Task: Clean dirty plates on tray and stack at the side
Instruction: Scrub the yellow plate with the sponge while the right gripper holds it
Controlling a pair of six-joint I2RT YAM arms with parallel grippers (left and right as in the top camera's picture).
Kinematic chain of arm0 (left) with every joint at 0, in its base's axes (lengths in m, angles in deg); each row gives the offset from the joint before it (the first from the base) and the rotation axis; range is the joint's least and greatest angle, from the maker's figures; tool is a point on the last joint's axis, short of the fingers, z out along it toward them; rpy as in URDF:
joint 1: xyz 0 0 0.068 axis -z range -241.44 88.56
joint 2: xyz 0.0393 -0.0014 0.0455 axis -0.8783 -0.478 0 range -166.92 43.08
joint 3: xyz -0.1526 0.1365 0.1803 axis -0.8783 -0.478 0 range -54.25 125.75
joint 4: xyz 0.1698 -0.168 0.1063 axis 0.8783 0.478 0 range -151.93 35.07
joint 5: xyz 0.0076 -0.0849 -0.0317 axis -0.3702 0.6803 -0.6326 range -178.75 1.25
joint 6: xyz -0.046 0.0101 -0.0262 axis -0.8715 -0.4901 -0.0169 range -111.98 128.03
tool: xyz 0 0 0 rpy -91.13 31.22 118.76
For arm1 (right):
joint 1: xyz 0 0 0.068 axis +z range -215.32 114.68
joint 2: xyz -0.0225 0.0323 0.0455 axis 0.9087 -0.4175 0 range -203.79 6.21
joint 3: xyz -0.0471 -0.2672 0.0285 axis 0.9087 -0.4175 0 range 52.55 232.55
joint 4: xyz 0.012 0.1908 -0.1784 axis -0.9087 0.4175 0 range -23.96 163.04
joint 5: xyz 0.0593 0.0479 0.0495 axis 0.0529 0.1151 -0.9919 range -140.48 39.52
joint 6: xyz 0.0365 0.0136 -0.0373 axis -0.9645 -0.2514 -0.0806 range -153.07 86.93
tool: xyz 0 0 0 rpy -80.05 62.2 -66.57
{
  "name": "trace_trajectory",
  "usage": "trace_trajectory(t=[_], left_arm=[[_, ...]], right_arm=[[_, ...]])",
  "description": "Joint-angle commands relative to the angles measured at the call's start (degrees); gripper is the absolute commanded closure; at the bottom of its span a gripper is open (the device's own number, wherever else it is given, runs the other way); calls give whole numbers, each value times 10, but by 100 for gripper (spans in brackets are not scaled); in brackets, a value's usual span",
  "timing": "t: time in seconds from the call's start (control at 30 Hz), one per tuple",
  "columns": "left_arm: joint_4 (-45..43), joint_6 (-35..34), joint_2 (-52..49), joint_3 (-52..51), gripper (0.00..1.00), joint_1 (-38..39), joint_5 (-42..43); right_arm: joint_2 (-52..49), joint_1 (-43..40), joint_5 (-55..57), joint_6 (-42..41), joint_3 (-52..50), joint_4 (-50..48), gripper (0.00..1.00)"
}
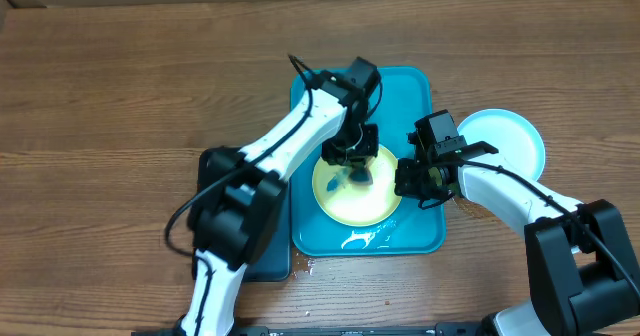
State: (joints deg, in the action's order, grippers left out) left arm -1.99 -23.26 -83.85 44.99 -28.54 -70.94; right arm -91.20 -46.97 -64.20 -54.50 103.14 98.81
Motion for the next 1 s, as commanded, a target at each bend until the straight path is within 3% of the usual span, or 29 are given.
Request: trace_trajectory(t=[0.0, 0.13, 0.3, 0.47, 0.6, 0.77, 0.97], left_arm=[[-2, -17, -34, -5, 96, -18, 0], [21, -17, -45, -5, 96, -33, -79], [91, -10, -45, -5, 96, -40, -236], [124, -6, -45, -5, 96, -40, -276], [98, -5, -46, -5, 96, -40, -205], [-14, 58, -55, -6, 96, -24, 10], [-66, 61, -85, -6, 96, 18, 128]], right_arm=[[-17, 3, 8, 0, -8, 12, 96], [-17, 3, 8, 0, -8, 16, 96], [-17, 3, 8, 0, -8, 19, 96], [-17, 3, 8, 0, -8, 18, 96], [-17, 3, 8, 0, -8, 18, 96], [-17, 3, 8, 0, -8, 18, 96], [-17, 3, 8, 0, -8, 20, 96]])
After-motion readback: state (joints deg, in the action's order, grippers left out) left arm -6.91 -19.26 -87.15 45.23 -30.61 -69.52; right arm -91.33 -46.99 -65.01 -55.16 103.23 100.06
